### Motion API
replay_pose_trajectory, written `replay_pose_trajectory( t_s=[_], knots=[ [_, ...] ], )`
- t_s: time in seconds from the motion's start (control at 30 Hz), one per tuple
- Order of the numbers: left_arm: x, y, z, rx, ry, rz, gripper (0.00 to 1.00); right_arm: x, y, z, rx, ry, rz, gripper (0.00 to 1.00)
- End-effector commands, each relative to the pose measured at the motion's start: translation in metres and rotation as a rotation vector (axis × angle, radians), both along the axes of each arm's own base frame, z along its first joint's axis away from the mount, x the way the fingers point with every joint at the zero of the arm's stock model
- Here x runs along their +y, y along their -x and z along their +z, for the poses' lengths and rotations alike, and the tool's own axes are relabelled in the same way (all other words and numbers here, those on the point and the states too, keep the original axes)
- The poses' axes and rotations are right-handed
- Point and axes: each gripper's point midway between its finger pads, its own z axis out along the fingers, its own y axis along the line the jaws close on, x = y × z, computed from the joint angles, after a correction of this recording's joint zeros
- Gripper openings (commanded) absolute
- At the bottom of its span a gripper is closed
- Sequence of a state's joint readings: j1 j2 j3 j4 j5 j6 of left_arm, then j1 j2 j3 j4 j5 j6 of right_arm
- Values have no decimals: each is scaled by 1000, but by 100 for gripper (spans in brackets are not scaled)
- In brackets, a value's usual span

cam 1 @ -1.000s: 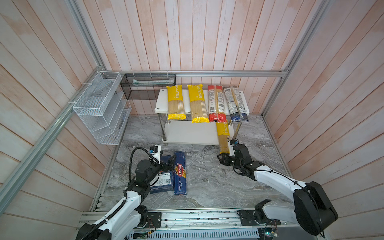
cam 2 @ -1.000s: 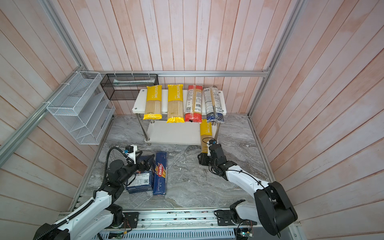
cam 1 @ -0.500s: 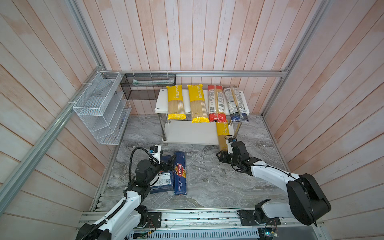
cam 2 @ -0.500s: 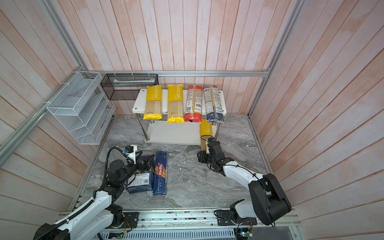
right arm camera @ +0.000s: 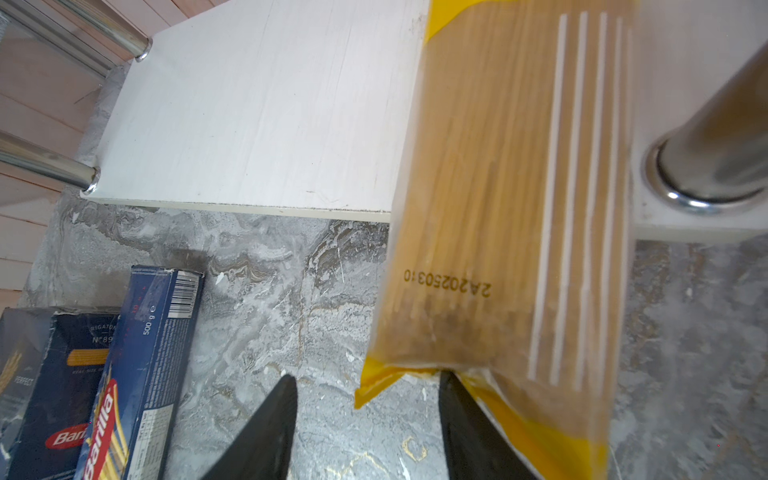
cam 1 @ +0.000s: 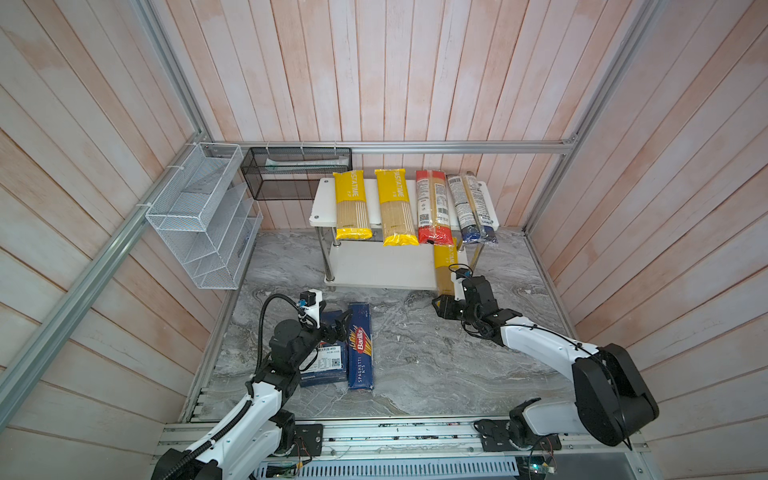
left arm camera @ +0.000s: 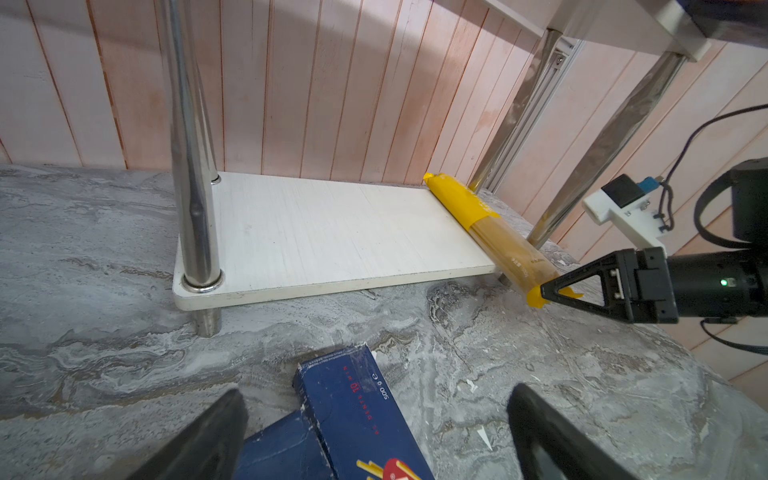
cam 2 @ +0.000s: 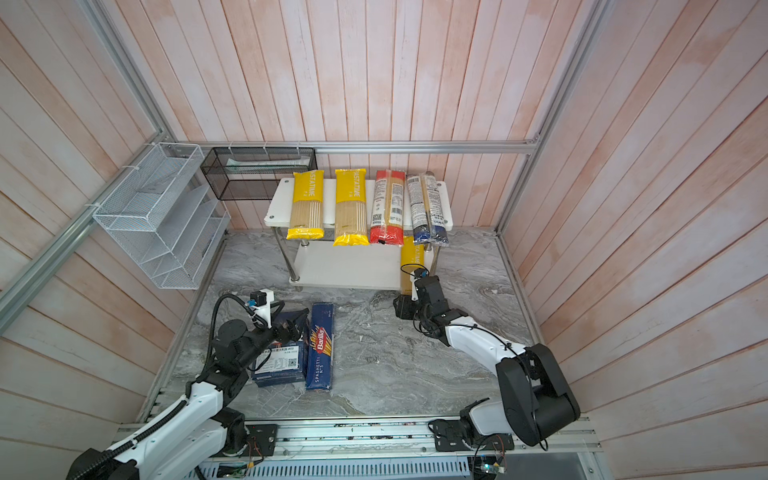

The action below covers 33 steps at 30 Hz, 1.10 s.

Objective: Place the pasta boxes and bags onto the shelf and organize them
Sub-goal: 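Open the right gripper and release the yellow pack on the lower tier, then move the right gripper back toward the blue Barilla spaghetti box on the floor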

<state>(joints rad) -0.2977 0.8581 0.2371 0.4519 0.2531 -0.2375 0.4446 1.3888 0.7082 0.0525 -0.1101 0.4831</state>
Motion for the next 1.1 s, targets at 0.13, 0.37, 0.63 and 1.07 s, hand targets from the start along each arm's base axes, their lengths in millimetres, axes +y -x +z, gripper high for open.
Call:
replay_pose_trajectory(
  t_s=[0.13, 0.37, 0.63, 1.07],
  knots=[
    [1, 0, 5, -21, -11, 7, 100, 2, -6, 12, -27, 10, 17, 56],
    [9, 3, 11, -50, -4, 48, 100, 33, 20, 29, -70, 37, 77, 58],
    [4, 5, 38, -28, 15, 20, 100, 63, 56, 46, -141, 159, 189, 62],
    [50, 13, 21, 73, 22, 217, 100, 129, 118, 30, -122, 32, 339, 64]
  ],
)
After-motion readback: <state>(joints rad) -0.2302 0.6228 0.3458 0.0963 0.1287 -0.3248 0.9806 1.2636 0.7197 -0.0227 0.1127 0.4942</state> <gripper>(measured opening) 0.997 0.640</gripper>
